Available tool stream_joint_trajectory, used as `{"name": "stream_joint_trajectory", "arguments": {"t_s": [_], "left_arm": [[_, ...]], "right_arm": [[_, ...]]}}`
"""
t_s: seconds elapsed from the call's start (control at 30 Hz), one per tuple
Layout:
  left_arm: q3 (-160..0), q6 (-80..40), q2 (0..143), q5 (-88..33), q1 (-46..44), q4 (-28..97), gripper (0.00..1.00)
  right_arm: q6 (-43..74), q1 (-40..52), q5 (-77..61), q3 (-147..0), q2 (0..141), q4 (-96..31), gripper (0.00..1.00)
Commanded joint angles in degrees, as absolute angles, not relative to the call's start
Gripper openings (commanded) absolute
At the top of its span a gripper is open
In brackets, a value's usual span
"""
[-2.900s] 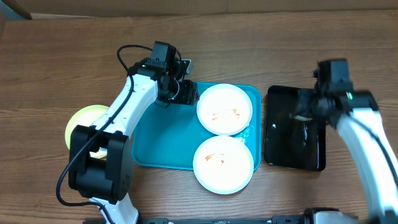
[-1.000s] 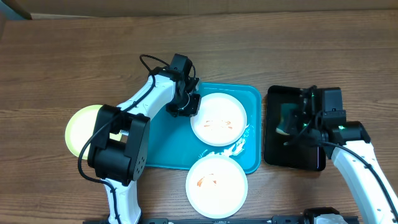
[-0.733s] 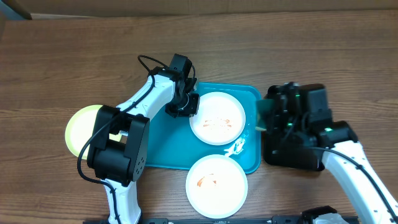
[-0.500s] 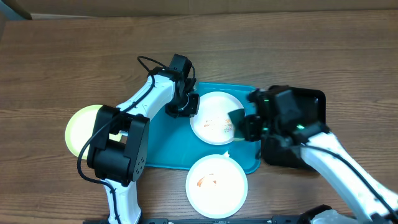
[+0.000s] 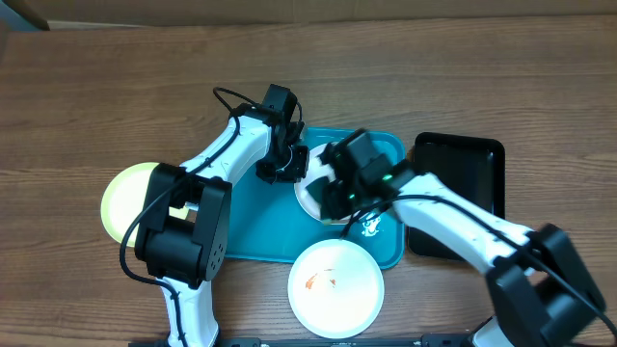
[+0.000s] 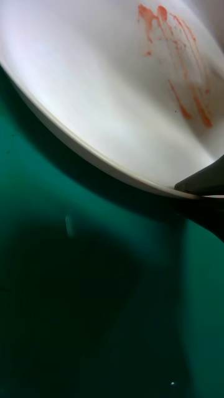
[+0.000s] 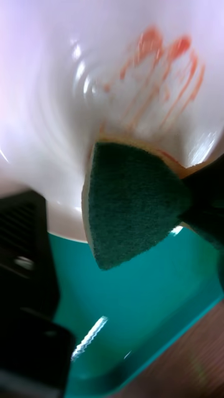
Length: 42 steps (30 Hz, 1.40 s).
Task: Clean dirty plates on tray and stack at the side
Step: 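Scrub the upper white plate with the sponge while left gripper holds it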
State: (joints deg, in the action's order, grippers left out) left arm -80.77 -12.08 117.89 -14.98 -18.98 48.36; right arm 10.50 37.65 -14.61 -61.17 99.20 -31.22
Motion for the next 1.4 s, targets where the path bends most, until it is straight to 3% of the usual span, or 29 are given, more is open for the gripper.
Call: {"name": "stream_joint_trajectory", "arguments": {"t_s": [0.0,0.9,1.07,1.37], "left_arm": [[-80.1,-12.9,116.5,-15.0,-18.5,48.7,0.04],[-80.1,-13.7,116.5,-15.0,-18.7,50.5,0.04],[-80.1,-13.7,116.5,-14.4,-18.7,51.4,0.04],[-80.1,-13.7,116.5,-14.4,-18.7,51.2,0.04]], "right_arm": [[10.3,39.7,-11.1,-62.4,101.6,-29.8,0.04],[14.1,39.7,3.1,-62.3,106.5,-24.6,0.04],[19.2,35.4,5.7,-62.3,106.5,-26.1,0.04],[14.8,28.4,-0.8,-62.8,106.5,-26.6,0.04]]}}
